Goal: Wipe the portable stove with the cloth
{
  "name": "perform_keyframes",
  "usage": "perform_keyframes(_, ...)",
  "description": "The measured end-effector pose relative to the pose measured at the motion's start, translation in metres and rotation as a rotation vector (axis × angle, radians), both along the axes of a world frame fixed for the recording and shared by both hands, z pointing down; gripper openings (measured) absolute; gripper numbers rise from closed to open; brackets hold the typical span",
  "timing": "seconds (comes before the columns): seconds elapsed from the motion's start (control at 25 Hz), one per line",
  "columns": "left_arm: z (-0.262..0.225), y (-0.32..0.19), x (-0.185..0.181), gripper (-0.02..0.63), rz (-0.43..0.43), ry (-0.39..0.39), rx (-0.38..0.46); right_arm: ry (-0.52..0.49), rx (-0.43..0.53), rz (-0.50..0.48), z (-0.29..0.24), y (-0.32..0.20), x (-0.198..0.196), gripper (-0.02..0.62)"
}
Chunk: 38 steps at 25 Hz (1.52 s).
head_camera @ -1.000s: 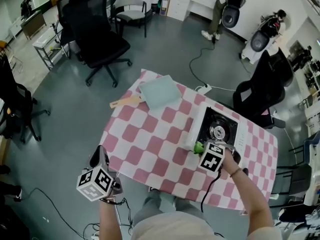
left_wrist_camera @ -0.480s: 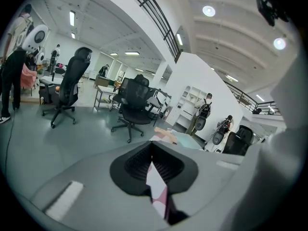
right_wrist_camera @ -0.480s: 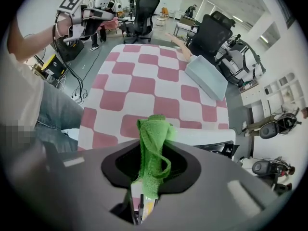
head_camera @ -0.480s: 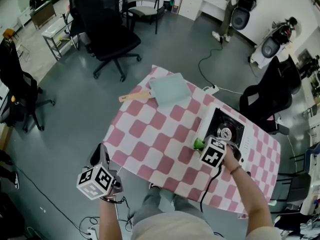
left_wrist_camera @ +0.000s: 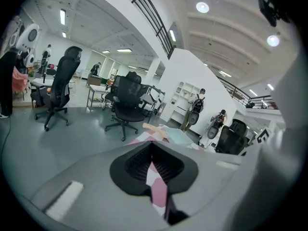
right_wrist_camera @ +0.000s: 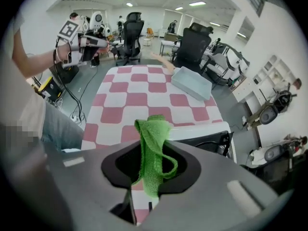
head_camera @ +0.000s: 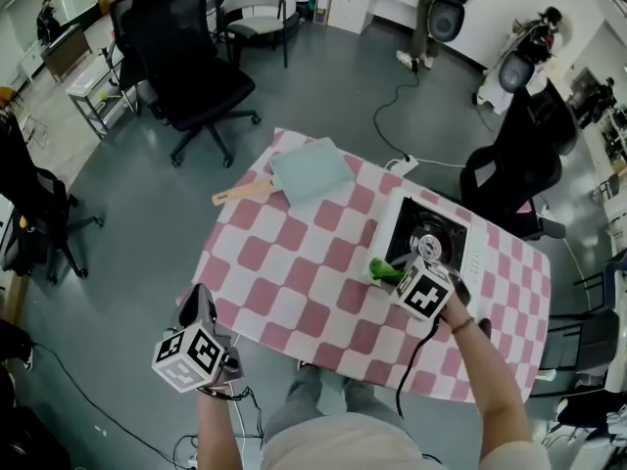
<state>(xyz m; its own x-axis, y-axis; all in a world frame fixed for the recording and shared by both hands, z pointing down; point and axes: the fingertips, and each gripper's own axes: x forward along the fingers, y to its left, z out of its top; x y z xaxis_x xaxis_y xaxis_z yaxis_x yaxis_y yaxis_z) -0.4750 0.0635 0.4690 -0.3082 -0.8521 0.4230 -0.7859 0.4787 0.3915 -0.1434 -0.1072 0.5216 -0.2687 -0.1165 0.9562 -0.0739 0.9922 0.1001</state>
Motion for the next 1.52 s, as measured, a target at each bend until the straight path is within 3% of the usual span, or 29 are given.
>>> perform_keyframes(0.32,-0.024,-0.064,0.071,0.0,0.172,-0.032,0.021,-0.406,0.071,0.24,-0.072,-0.026,0.058,0.086)
perform_keyframes(0.44,-0.043,-0.092,0.105,0.0,0.232,-0.06,0.049,-0.572,0.149,0.382,-0.104,-0.046,0.108,0.086)
perform_keyframes(0.56,-0.06,-0.118,0.14,0.0,0.285,-0.088,0.076,-0.678,0.279,0.547,-0.129,-0.064,0.179,0.086)
perform_keyframes(0.8,-0.084,-0.169,0.211,0.0,0.386,-0.131,0.119,-0.793,0.593,0.929,-0.156,-0.063,0.333,0.086)
perform_keyframes(1.0,-0.1,-0.205,0.268,0.0,0.495,-0.309,0.109,-0.849,0.729,1.247,-0.14,-0.037,0.43,0.086)
perform_keyframes(1.08,-0.103,-0.214,0.291,0.0,0.534,-0.33,0.113,-0.857,0.75,1.335,-0.131,-0.027,0.457,0.086)
perform_keyframes(1.2,-0.108,-0.226,0.315,0.0,0.577,-0.325,0.131,-0.862,0.757,1.414,-0.121,-0.014,0.48,0.086)
perform_keyframes(1.52,-0.101,-0.241,0.344,0.0,0.651,-0.321,0.123,-0.858,0.764,1.49,-0.117,0.007,0.494,0.086)
